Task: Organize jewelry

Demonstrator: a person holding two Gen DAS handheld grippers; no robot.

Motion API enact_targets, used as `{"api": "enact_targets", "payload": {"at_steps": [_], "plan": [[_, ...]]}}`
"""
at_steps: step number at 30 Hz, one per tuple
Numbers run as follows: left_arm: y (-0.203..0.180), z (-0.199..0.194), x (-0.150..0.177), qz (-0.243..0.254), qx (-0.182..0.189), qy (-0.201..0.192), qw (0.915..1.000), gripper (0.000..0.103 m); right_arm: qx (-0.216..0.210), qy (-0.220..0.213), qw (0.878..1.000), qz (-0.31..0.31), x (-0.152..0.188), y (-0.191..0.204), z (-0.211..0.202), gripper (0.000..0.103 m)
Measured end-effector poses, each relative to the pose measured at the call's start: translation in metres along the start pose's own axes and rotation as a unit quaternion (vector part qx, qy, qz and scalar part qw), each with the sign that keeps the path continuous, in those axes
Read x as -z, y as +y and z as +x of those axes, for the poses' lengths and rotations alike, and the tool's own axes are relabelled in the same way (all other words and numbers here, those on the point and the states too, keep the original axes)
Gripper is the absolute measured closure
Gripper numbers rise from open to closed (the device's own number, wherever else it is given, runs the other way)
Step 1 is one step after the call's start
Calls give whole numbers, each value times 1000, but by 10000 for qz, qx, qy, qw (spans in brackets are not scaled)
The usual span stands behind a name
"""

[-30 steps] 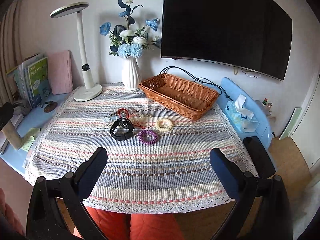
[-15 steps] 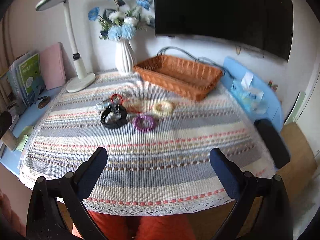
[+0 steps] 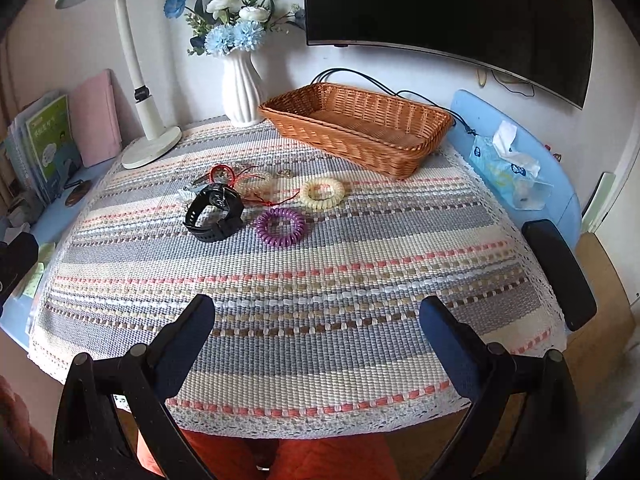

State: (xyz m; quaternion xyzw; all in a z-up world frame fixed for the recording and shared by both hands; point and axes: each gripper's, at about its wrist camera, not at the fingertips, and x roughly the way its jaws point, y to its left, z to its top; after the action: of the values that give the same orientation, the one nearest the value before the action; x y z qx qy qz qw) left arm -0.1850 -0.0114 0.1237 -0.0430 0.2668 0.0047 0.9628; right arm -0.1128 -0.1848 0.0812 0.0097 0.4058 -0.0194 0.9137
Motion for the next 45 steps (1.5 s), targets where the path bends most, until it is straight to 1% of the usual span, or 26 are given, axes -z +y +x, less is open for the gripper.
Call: {"api": "enact_targets", "payload": {"at_steps": [19, 23, 25, 27, 28, 30, 31, 32, 33, 34, 35, 36, 38, 40, 42, 44, 45], "plan": [[-2, 21, 1, 46, 41, 164, 9998, 0, 47, 62, 10000, -56, -3, 2, 14, 0], [-2, 34, 2, 133, 236, 298, 9992, 0, -15, 56, 9999, -92, -5, -2, 23, 0], [2, 45, 0, 150, 441, 452, 9979, 0, -65, -32, 9999, -148, -7, -8, 26, 0], [8, 59, -2, 102, 768, 699, 9945, 0, 4, -124, 9998, -177, -12, -15, 31, 6], [13, 69, -5, 29, 1000, 860, 9913, 1, 56, -128, 9997, -219, -15, -19, 34, 12], [17, 84, -9, -111, 1333, 1081, 9851, 2, 52, -69, 9995, -298, -21, -24, 44, 14], [20, 93, -12, -194, 1537, 1198, 9806, 4, -54, -7, 9995, -298, -26, -28, 50, 17], [22, 104, -17, -273, 1725, 1326, 9757, 8, -169, 55, 9994, -288, -30, -31, 56, 28], [23, 113, -20, -321, 1807, 1405, 9729, 10, -297, 143, 9990, -295, -34, -33, 63, 36], [22, 121, -22, -337, 1831, 1467, 9715, 11, -420, 258, 9982, -331, -39, -33, 71, 51], [21, 130, -24, -353, 1798, 1554, 9707, 14, -528, 378, 9972, -364, -43, -33, 80, 57], [19, 141, -27, -349, 1728, 1648, 9704, 24, -615, 459, 9964, -362, -45, -32, 85, 58], [13, 163, -29, -326, 1667, 1852, 9679, 37, -895, 650, 9934, -311, -50, -32, 100, 61], [8, 183, -27, -338, 1629, 2068, 9641, 38, -1196, 840, 9891, -192, -55, -29, 113, 61], [2, 198, -23, -322, 1635, 2227, 9605, 38, -1399, 929, 9857, -110, -59, -26, 121, 62], [-4, 211, -19, -267, 1564, 2336, 9593, 40, -1436, 982, 9847, -88, -63, -21, 130, 64], [-7, 217, -17, -230, 1482, 2378, 9597, 45, -1417, 997, 9848, -104, -65, -18, 133, 65]]}}
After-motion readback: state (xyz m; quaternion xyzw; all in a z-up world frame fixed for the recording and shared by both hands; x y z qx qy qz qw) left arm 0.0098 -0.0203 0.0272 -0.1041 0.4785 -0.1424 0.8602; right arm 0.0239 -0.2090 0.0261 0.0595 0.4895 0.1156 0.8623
